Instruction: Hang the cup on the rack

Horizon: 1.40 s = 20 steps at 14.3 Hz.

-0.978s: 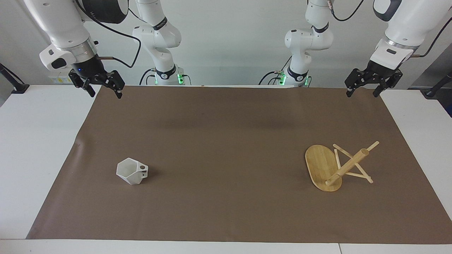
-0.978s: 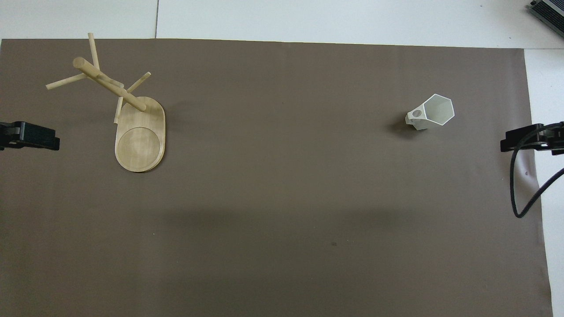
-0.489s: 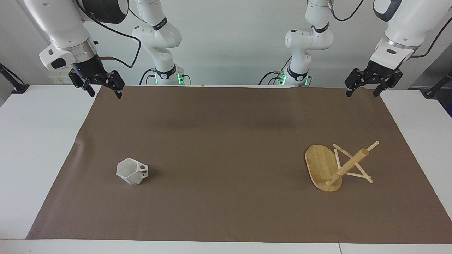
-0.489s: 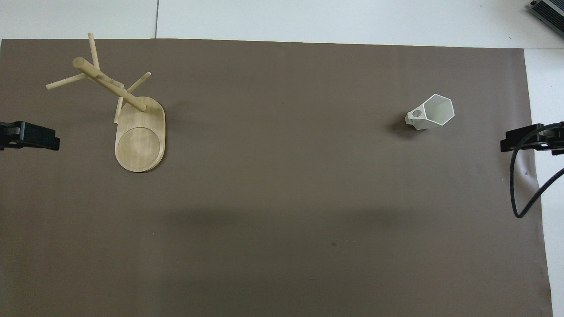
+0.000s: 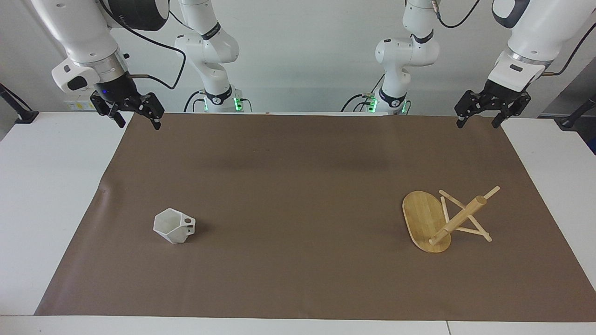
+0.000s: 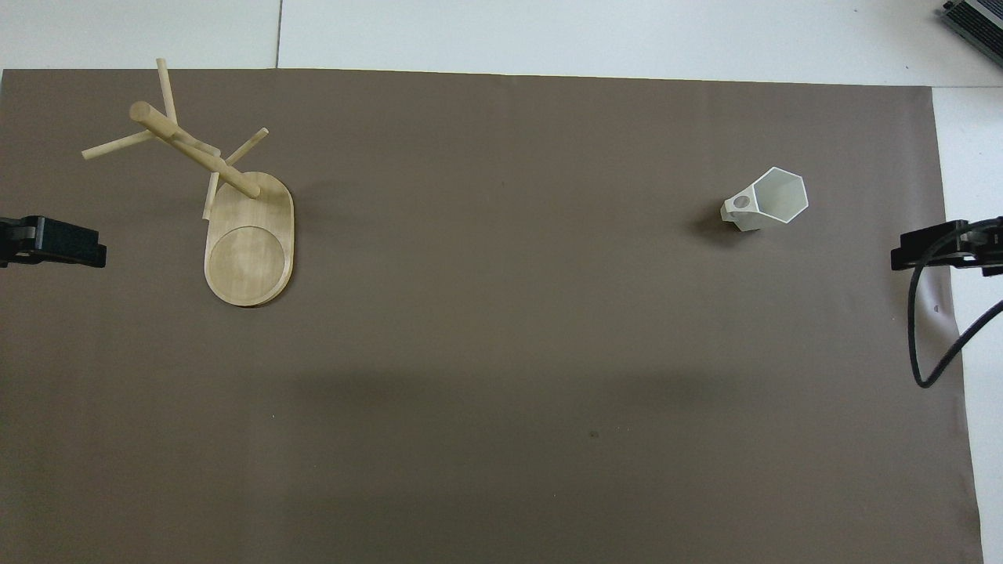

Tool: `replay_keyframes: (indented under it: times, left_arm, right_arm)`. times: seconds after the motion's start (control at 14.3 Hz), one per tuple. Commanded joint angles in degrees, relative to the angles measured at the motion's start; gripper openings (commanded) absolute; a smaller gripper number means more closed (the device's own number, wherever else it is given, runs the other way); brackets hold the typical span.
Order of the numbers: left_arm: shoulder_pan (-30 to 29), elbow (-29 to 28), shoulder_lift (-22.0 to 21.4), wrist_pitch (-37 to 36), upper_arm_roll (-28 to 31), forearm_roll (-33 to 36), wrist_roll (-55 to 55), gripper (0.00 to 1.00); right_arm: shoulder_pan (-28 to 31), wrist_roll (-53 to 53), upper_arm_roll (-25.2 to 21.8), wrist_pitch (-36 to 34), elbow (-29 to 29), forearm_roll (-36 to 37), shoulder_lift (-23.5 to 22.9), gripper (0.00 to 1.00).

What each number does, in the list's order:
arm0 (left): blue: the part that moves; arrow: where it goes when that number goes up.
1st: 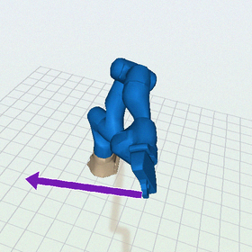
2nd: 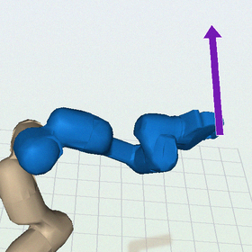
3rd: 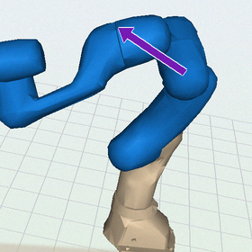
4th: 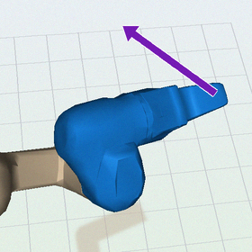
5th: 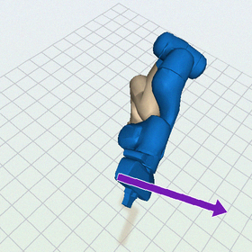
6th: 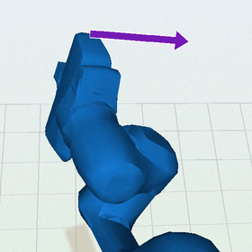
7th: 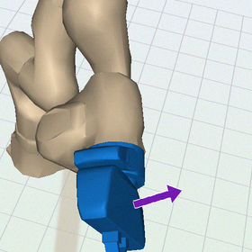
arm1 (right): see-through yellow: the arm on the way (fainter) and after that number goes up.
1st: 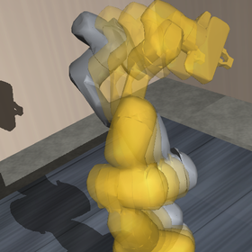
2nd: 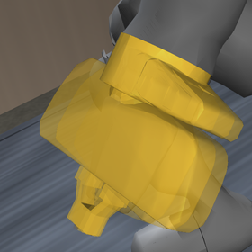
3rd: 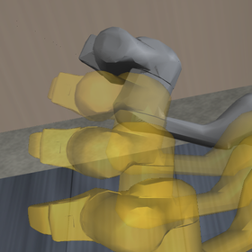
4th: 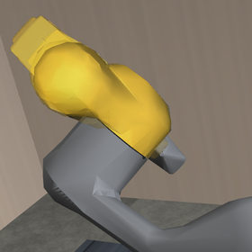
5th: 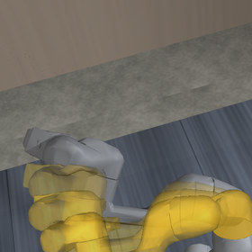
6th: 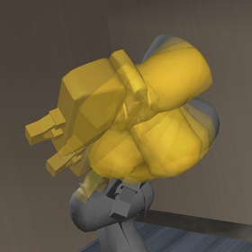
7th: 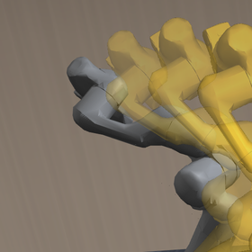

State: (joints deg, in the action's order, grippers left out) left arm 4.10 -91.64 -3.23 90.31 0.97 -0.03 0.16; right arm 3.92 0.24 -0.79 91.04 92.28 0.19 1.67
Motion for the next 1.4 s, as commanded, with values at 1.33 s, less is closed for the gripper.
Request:
replay_keyframes:
  times: [1.33]
  left_arm:
    - [-0.2, -1.4, -1.3, 0.2, 0.0, -0.4, -0.4, 1.0]
  right_arm:
    - [0.6, 4.2, -0.4, 13.0, 4.1, 0.4, -0.2, 1.0]
